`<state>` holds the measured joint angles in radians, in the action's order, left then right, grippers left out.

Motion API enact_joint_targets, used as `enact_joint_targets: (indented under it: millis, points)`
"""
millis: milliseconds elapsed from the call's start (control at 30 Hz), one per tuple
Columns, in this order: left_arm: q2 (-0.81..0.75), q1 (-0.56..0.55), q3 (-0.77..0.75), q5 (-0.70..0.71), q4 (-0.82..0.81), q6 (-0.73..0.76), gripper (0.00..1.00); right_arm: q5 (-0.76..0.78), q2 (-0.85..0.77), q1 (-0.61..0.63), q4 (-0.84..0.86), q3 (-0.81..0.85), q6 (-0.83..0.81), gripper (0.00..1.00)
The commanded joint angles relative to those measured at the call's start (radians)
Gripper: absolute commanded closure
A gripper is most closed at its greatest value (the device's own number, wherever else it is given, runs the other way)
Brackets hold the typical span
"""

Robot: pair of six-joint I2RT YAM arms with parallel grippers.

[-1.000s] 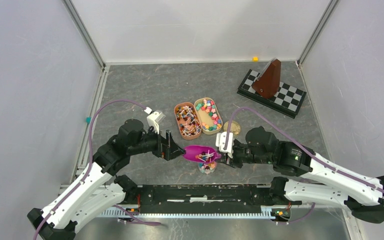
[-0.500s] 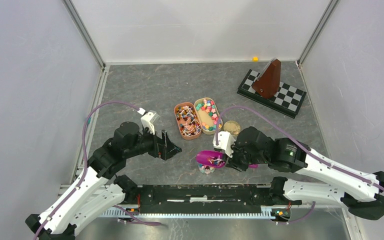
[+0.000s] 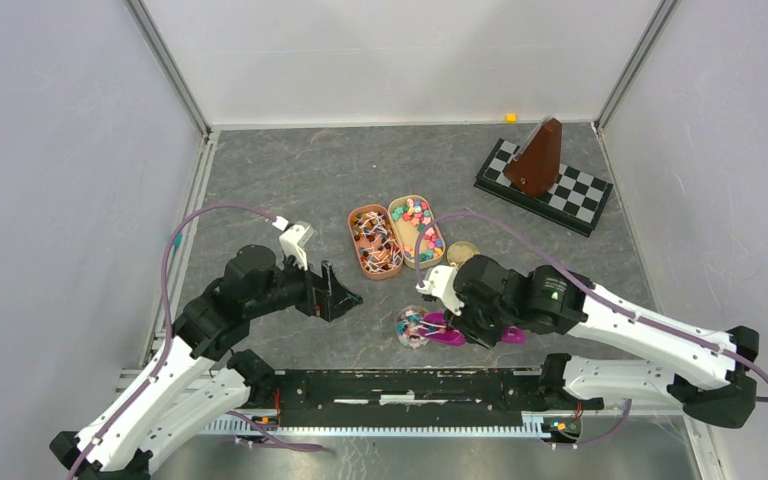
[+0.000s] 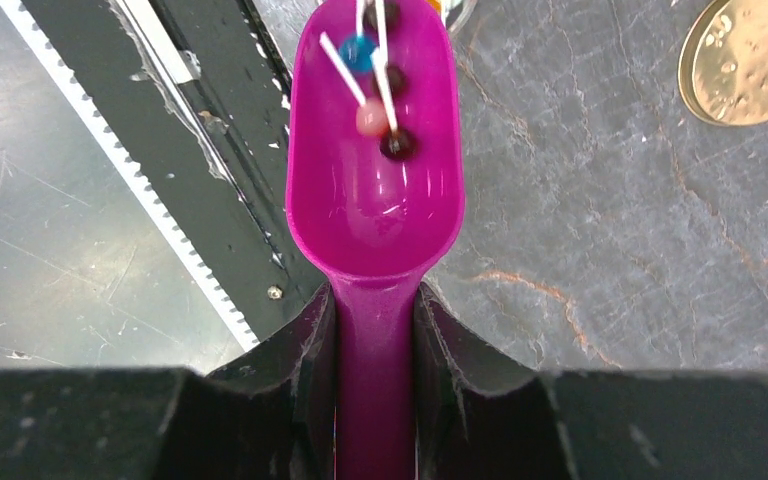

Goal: Pack the candies
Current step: Place the fake candies in the packing bottle.

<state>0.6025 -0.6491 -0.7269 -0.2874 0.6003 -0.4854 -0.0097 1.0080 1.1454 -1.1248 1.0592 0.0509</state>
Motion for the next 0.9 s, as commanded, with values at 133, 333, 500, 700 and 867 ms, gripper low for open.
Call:
enact_joint_targets:
  millis: [133,333,500,700,867]
  points:
    - [-0.035,0.003,-0.015,-0.002,-0.005,0.031,0.00,0.062,0.083,0.005,-0.064,0.089,0.057,1.00]
    - [-0.040,0.003,-0.014,-0.012,-0.006,0.035,0.00,0.092,0.141,0.004,-0.104,0.107,0.067,1.00]
    - [-0.052,0.003,-0.013,-0.011,-0.006,0.033,0.00,0.128,0.161,0.005,-0.129,0.135,0.082,1.00]
    - [-0.061,0.003,-0.011,-0.012,-0.006,0.034,0.00,0.222,0.156,0.001,-0.122,0.156,0.120,1.00]
    - [-0.063,0.003,-0.010,-0.013,-0.005,0.034,0.00,0.315,0.115,-0.067,-0.048,0.133,0.137,1.00]
